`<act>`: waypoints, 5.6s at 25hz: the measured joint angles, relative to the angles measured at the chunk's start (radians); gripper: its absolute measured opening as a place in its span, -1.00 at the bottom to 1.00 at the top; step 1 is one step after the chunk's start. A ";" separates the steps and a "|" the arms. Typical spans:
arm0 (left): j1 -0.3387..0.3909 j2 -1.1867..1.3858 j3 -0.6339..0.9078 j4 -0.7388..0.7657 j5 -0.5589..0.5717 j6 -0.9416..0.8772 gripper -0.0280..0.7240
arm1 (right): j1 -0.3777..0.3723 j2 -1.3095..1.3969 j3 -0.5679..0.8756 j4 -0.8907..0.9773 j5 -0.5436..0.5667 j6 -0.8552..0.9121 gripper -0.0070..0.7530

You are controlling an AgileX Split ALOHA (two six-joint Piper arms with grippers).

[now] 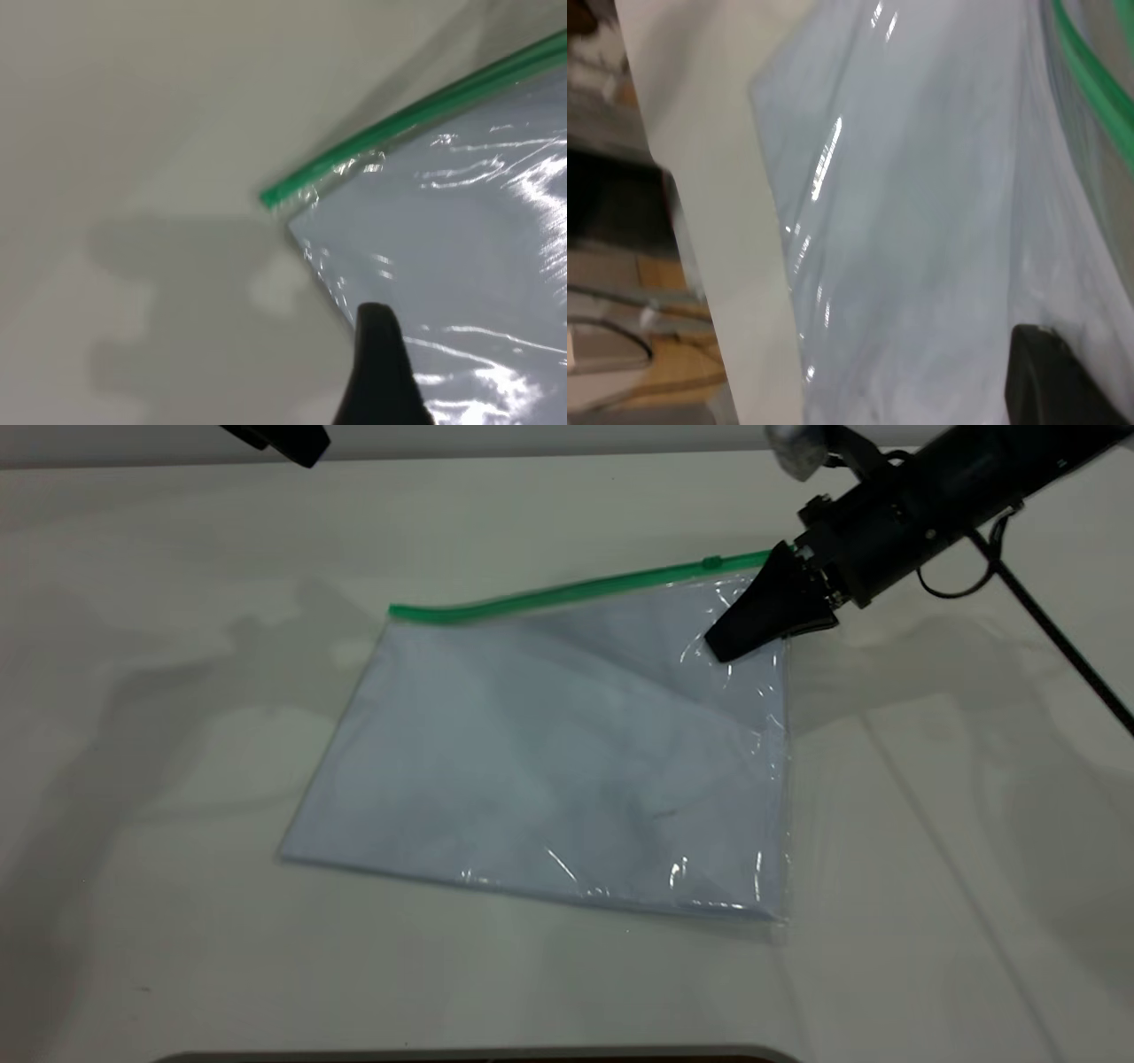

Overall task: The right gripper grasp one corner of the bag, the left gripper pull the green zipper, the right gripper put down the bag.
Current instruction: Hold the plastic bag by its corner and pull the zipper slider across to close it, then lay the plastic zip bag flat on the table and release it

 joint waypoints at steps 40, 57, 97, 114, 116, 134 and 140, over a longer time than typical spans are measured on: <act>-0.206 0.474 -0.629 -0.182 0.369 0.370 0.64 | 0.143 0.002 -0.041 0.275 -0.034 -0.117 -0.89; -0.218 0.474 -0.629 -0.152 0.410 0.370 0.48 | 0.156 0.002 -0.042 0.262 -0.008 -0.120 -0.89; -0.158 0.474 -0.630 -0.034 0.447 0.323 -0.78 | 0.045 0.003 -0.042 0.277 0.031 -0.109 -0.89; -0.005 0.474 -0.630 0.100 0.555 0.264 -0.78 | -0.024 0.003 -0.042 0.280 0.058 -0.094 -0.89; 0.010 0.474 -0.630 0.113 0.555 0.263 -0.78 | -0.026 0.003 -0.042 0.280 0.056 -0.094 -0.89; 0.057 0.474 -0.630 0.209 0.555 0.238 -0.75 | -0.032 0.003 -0.044 0.283 0.043 -0.085 -0.77; 0.064 0.474 -0.630 0.179 0.555 0.211 -0.26 | -0.035 0.003 -0.044 0.279 0.025 -0.062 -0.04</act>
